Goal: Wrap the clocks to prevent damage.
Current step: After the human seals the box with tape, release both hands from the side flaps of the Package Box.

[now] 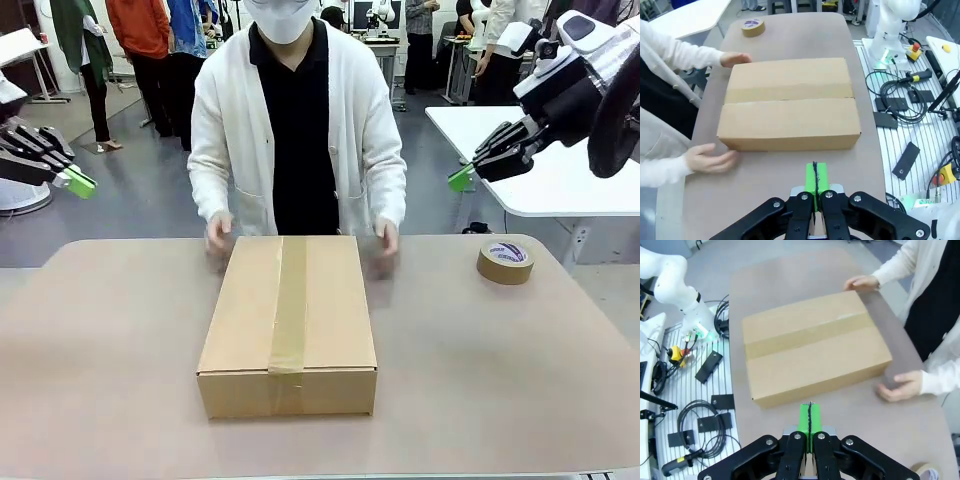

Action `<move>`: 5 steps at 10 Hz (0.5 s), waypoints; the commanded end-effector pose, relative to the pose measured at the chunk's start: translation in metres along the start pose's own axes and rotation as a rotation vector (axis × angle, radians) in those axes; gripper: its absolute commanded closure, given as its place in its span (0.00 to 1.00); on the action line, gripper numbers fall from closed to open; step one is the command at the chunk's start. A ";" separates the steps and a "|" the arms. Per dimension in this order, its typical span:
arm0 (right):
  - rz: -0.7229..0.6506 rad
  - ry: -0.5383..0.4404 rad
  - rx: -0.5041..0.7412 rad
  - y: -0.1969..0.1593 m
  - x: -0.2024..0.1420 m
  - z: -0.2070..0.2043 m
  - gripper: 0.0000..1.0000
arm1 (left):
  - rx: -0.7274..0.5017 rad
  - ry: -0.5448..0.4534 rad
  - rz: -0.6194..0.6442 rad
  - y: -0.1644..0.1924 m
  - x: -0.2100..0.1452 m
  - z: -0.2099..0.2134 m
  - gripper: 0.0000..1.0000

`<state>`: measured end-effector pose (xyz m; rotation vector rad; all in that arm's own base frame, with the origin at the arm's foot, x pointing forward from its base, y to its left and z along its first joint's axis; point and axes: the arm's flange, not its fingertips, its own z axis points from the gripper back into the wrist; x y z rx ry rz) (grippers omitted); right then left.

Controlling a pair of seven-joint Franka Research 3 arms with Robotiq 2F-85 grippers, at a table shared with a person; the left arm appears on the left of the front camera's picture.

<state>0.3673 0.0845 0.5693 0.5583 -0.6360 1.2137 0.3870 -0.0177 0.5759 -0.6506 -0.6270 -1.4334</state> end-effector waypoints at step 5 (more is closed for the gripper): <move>0.006 -0.013 -0.010 0.000 0.005 0.004 0.99 | -0.019 -0.002 -0.003 0.003 0.003 -0.004 1.00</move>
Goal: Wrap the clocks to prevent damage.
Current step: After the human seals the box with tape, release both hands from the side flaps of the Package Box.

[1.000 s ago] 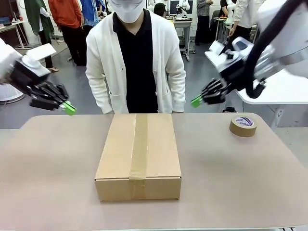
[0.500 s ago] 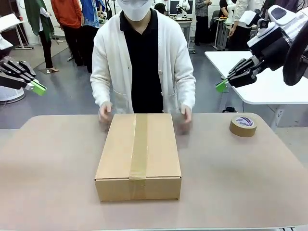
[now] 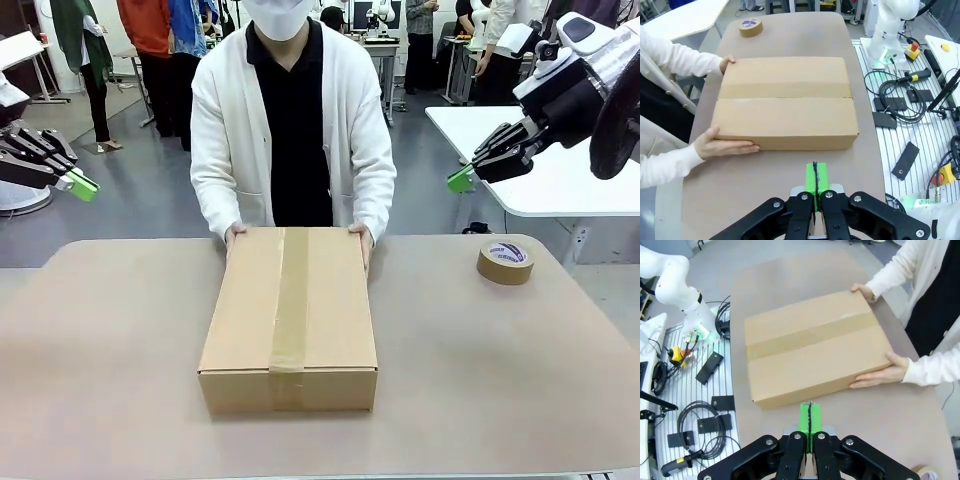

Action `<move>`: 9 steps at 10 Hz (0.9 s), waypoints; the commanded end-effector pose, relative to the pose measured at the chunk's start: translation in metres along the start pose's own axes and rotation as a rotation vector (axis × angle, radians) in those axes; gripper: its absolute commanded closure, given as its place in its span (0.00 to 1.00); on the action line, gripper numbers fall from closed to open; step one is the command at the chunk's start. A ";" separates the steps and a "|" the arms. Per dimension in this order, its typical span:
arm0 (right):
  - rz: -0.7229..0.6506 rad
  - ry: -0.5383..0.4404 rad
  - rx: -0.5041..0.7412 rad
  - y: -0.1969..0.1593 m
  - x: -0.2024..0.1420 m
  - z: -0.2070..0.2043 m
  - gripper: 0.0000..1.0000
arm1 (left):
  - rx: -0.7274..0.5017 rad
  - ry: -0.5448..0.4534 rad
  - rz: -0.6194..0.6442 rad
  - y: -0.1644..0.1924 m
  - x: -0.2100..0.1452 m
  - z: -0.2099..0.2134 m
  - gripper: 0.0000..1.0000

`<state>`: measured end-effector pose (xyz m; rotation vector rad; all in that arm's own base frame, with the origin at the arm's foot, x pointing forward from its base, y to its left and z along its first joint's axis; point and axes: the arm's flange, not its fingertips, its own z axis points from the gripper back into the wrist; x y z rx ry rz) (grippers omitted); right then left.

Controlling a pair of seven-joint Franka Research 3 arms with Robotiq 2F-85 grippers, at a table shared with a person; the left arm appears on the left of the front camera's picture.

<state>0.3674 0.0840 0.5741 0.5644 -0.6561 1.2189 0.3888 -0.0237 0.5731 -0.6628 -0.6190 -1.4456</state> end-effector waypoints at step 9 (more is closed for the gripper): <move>-0.004 0.005 -0.007 0.000 0.001 0.001 0.99 | -0.002 -0.001 0.003 0.001 0.001 0.002 1.00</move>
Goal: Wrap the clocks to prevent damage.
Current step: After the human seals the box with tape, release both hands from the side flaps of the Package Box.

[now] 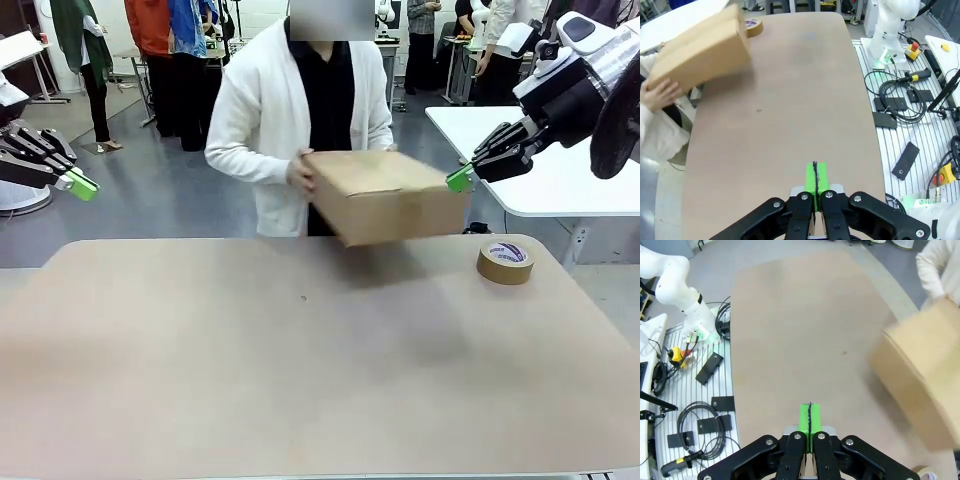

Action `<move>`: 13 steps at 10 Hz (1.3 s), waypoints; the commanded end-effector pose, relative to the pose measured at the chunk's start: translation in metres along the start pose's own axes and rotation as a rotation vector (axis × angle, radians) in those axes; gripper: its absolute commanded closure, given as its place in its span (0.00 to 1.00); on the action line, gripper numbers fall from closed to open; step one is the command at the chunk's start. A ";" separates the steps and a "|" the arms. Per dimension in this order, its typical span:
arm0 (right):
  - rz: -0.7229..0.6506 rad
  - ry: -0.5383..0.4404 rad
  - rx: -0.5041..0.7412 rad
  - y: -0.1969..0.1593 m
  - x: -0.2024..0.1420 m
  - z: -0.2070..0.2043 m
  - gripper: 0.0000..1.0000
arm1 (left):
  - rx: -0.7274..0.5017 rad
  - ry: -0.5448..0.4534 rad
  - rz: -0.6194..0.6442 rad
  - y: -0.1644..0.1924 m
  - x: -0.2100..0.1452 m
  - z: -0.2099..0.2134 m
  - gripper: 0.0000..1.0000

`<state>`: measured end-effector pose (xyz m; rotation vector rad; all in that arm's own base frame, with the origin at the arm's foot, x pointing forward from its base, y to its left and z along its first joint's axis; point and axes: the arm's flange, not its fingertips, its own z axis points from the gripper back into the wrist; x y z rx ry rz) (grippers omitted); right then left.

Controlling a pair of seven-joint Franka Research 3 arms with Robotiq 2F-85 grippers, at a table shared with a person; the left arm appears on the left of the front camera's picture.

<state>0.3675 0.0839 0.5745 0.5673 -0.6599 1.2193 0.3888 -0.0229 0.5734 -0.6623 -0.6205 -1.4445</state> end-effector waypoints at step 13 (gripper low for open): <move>-0.008 0.008 0.060 -0.003 -0.009 -0.011 0.00 | -0.037 0.000 0.025 0.006 0.001 0.001 0.19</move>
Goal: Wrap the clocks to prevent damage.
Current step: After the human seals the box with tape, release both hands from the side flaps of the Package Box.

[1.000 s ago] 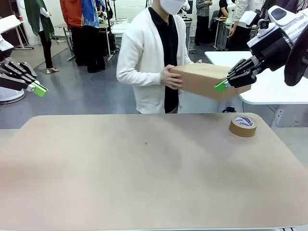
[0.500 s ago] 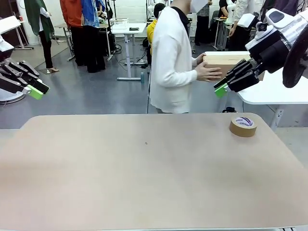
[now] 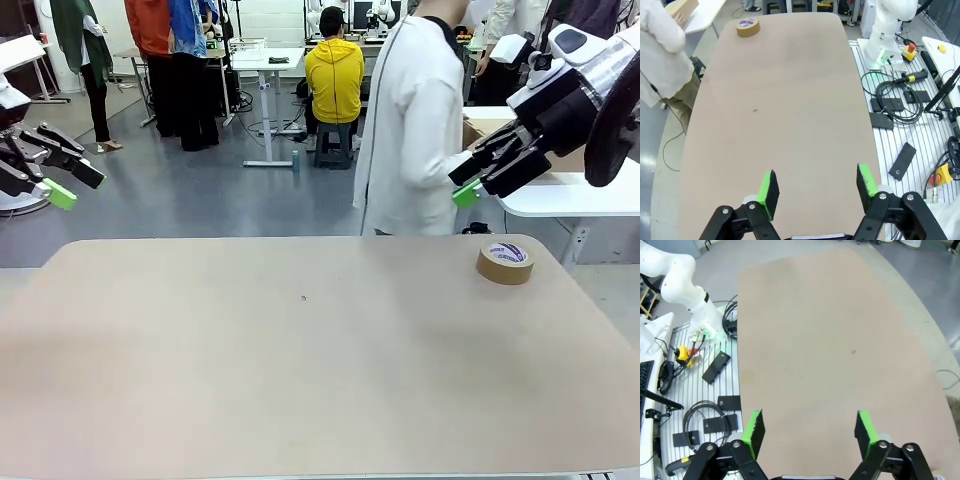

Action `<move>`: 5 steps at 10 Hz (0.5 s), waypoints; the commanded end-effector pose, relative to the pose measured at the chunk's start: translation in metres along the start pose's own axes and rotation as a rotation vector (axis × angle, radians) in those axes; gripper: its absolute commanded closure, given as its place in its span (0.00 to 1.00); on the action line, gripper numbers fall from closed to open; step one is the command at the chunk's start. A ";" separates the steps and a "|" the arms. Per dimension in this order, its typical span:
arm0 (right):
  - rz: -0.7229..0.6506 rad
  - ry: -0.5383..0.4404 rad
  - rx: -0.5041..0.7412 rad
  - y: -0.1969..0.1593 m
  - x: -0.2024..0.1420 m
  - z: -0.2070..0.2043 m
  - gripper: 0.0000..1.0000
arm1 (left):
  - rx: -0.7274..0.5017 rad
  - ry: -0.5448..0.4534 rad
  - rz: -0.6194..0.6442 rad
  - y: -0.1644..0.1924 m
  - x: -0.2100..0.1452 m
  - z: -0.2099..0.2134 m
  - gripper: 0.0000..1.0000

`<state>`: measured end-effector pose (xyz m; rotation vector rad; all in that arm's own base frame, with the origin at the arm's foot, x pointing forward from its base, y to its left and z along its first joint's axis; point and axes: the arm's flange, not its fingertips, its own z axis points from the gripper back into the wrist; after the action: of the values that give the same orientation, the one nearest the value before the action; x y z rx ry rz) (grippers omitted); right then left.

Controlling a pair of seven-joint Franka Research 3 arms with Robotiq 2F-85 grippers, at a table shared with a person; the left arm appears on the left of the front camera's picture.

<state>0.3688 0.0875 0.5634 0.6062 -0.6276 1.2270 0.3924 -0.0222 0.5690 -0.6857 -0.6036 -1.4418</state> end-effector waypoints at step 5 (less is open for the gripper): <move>-0.054 0.039 -0.058 -0.001 -0.001 0.000 0.00 | 0.019 0.054 0.021 0.000 0.007 0.002 0.00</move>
<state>0.3693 0.0847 0.5634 0.6026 -0.6240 1.2138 0.3931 -0.0221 0.5696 -0.6760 -0.5989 -1.4433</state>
